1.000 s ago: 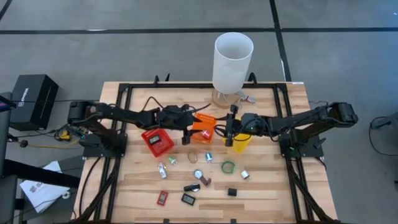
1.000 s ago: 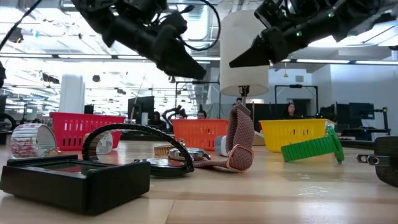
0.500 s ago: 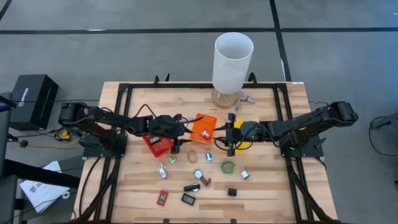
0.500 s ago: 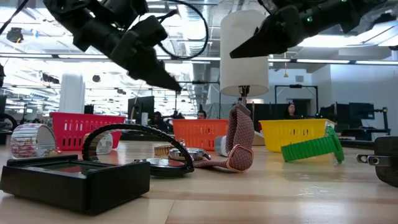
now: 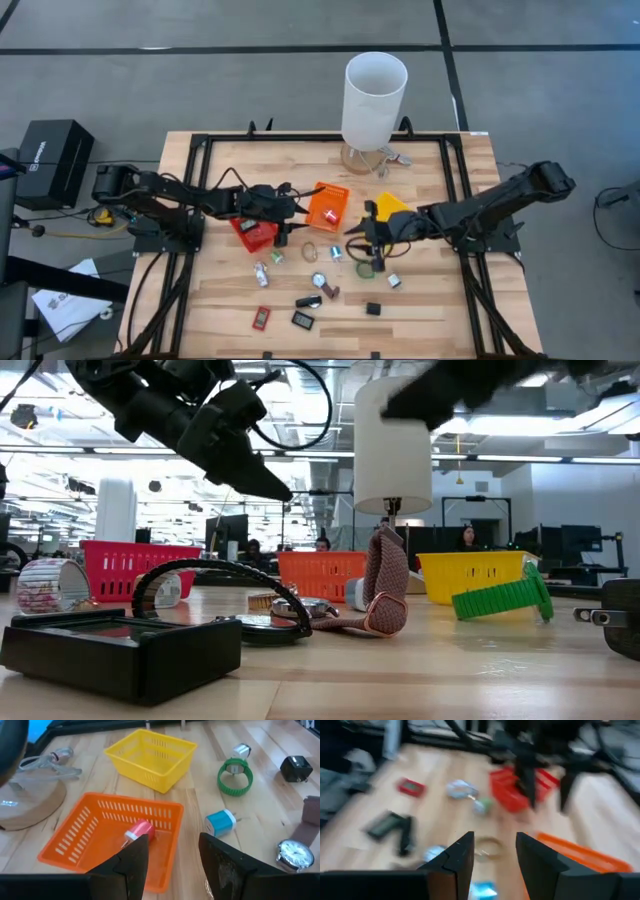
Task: Pick & Place Office items
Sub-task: Put the green wrist watch into the yellow bin
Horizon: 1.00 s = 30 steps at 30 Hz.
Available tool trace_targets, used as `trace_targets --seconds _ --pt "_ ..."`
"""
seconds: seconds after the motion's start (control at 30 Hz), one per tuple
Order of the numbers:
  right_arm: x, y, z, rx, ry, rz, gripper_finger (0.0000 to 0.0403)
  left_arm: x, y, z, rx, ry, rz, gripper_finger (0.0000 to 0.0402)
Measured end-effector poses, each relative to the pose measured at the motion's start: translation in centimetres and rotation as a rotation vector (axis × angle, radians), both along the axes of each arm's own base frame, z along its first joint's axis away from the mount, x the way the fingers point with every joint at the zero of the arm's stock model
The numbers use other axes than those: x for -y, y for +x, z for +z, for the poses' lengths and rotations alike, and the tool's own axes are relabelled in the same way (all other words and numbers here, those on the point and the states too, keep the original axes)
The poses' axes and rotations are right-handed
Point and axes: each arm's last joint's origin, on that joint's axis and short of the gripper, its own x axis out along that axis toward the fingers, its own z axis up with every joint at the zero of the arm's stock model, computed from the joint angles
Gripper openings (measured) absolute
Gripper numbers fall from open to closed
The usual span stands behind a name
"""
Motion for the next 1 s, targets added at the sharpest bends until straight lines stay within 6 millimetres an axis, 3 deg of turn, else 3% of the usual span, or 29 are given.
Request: trace_targets --seconds 0.17,0.33,0.67,1.0 --pt "-2.4 1.1 2.3 -0.136 0.058 0.015 0.0135 0.0 -0.1 0.4 0.018 0.000 0.000 0.0167" --pt "-3.7 2.8 1.9 -0.420 0.065 -0.065 0.0155 0.0 -0.1 0.6 0.035 0.003 -0.002 0.0167" --pt "-5.0 5.9 -3.6 -0.985 0.126 -0.134 0.0187 0.0 0.0 0.8 0.049 0.004 -0.002 0.0167" --pt "-4.8 7.9 -7.2 -1.168 0.155 -0.160 0.0176 0.0 0.0 0.8 0.052 0.003 -0.003 0.0167"
